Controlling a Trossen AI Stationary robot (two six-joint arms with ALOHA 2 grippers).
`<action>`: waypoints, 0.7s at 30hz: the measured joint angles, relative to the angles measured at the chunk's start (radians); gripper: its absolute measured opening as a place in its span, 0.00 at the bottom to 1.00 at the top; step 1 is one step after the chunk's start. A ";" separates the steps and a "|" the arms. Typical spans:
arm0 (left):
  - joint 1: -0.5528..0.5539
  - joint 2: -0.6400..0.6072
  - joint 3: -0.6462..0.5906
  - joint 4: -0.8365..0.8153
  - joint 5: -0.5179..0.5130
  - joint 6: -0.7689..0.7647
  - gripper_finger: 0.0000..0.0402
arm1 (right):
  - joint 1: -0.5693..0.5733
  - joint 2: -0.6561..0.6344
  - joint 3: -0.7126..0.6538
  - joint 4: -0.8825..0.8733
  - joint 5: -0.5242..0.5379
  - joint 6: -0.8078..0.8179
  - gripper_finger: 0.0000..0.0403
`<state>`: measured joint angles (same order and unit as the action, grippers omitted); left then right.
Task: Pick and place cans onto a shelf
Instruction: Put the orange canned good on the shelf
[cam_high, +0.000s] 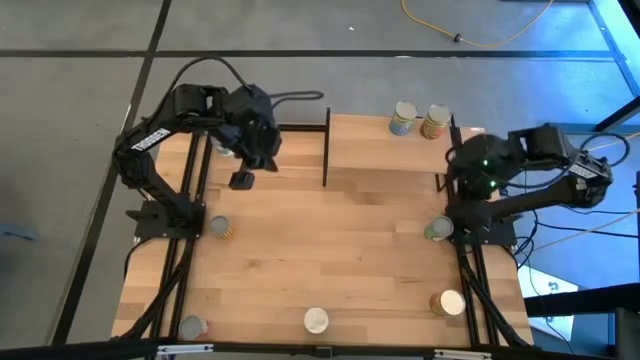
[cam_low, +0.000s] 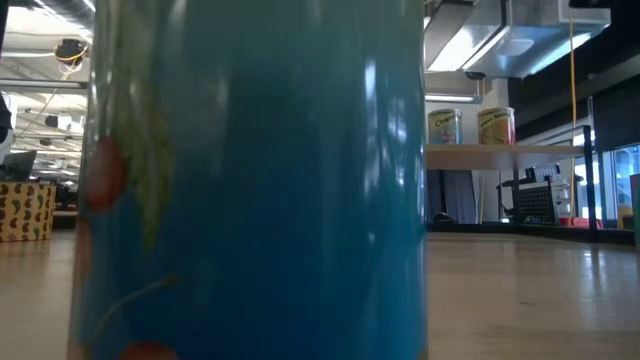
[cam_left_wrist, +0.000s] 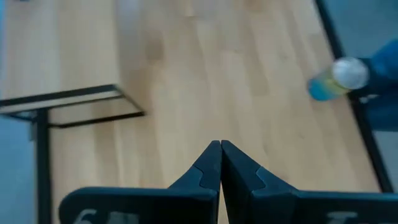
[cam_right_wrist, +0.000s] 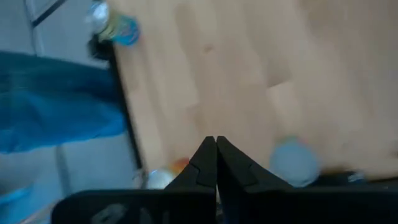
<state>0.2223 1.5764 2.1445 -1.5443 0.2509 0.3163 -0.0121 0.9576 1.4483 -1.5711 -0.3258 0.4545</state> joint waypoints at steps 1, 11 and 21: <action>-0.011 0.000 0.000 -0.010 0.010 0.001 0.00 | 0.035 0.005 0.000 0.000 -0.015 0.045 0.00; -0.123 0.000 0.000 -0.017 0.024 -0.094 0.00 | 0.393 0.063 0.000 0.000 -0.089 0.313 0.00; -0.308 0.018 0.000 0.173 -0.147 -0.365 0.00 | 0.710 0.073 -0.001 0.000 -0.016 0.383 0.00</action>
<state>-0.0853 1.5947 2.1448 -1.3709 0.1038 -0.0488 0.6979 1.0304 1.4475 -1.5711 -0.3418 0.8378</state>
